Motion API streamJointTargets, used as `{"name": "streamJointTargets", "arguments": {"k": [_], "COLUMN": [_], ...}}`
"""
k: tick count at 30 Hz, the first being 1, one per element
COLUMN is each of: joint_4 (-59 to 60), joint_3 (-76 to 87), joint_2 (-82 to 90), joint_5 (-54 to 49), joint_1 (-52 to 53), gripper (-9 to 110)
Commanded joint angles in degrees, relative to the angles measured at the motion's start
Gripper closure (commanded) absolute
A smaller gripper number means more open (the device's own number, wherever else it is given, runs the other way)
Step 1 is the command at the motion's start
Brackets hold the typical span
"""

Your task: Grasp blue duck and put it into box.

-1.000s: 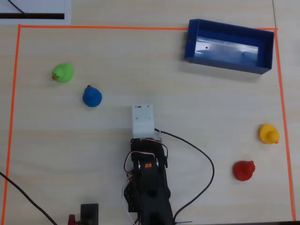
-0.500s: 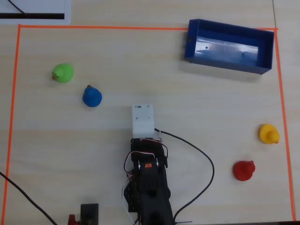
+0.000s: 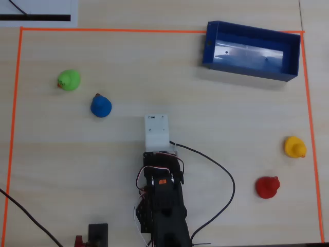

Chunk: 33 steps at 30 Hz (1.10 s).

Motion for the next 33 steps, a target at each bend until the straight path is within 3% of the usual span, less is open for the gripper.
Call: {"name": "streamJointTargets", "arguments": {"k": [1, 16, 24, 29, 33], "joint_4": [0.4, 0.4, 0.3, -11.2, -18.8], "joint_3": [0.1, 0.1, 0.0, -7.6, -17.1], "joint_2": [-0.7, -0.7, -0.7, -6.5, -17.4], "joint_5": [0.0, 0.0, -1.4, 0.2, 2.0], "joint_1": [-0.4, -0.4, -0.9, -2.4, -6.3], "gripper": [92, 92, 101, 99, 90]}}
